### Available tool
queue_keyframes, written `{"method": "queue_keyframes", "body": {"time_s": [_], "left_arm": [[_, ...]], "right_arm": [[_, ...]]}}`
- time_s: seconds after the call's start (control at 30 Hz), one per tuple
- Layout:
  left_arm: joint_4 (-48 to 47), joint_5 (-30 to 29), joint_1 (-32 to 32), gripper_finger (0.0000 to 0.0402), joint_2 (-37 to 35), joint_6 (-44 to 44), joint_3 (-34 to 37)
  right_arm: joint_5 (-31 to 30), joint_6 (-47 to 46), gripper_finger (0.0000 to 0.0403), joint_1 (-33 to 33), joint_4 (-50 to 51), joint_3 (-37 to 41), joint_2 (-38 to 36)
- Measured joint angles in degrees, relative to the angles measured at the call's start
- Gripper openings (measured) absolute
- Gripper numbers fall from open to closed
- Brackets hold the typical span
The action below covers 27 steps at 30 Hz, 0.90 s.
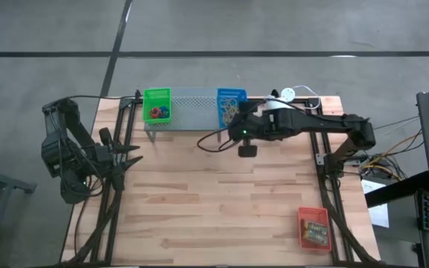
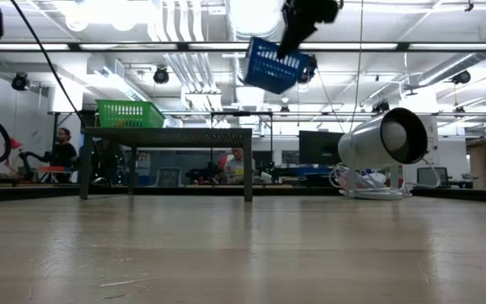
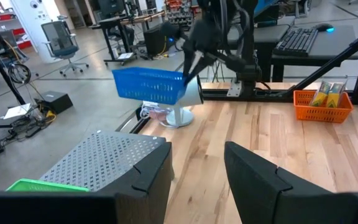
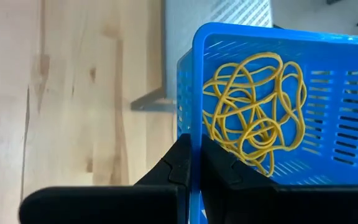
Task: Pick & Place Office Desk Supplies
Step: Put the blue bin on the shelf
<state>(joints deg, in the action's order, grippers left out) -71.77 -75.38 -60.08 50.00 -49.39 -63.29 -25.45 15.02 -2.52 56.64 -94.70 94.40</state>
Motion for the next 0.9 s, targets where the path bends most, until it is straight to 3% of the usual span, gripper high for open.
{"method": "queue_keyframes", "body": {"time_s": [0.33,0.63,0.9], "left_arm": [[-0.02,-0.01,0.00,0.0152,0.02,-0.01,0.00],[-0.01,0.00,-0.01,0.0152,0.02,-0.01,0.00],[0.00,0.03,-0.01,0.0152,0.02,-0.02,-0.02]], "right_arm": [[6.27,0.30,0.0013,-3.16,12.05,-21.56,10.71],[11.57,6.94,0.0013,-7.11,17.85,-40.45,24.00],[15.69,10.67,0.0013,-8.89,11.50,-37.81,25.56]]}}
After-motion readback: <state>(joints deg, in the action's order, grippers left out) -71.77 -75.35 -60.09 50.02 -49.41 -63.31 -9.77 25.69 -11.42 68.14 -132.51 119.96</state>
